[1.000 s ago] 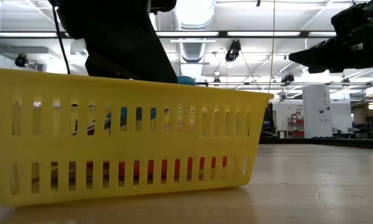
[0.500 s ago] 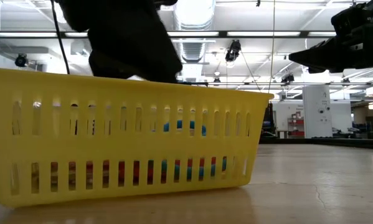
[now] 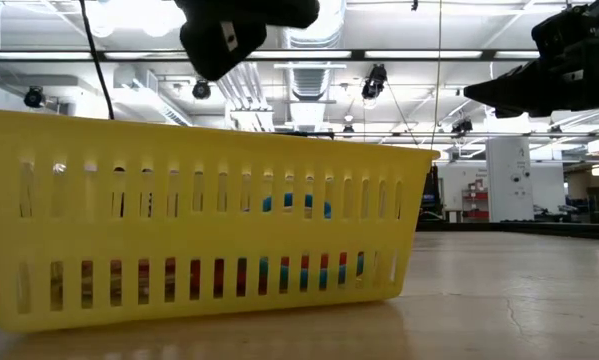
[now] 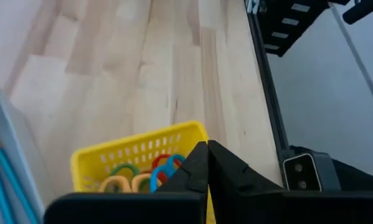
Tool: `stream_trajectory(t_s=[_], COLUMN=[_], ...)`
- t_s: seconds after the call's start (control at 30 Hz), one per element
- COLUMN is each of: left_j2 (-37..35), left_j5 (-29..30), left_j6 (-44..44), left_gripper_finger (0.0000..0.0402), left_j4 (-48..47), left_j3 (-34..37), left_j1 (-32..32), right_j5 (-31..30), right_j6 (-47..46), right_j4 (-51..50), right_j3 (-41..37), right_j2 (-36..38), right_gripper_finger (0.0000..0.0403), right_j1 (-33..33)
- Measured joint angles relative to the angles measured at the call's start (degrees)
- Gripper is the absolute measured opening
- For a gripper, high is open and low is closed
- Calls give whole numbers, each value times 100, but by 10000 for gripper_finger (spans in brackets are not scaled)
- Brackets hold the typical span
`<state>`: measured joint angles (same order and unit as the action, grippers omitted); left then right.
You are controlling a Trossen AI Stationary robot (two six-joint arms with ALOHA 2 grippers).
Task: Pick & Place Paint Supplies
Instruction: Return to Home Position
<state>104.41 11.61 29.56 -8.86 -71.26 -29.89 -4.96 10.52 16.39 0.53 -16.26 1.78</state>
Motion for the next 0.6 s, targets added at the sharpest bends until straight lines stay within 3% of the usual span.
stream_trajectory(t_s=[0.6], left_j2=[-1003], left_j5=[128], left_j6=[-1625], left_gripper_finger=[0], left_j4=[-456], left_j3=[30], left_j1=[4], right_j5=[-7], right_j6=[0], right_j4=[8], right_j3=[-1], right_j2=[-1], right_gripper_finger=[15], right_j1=[2])
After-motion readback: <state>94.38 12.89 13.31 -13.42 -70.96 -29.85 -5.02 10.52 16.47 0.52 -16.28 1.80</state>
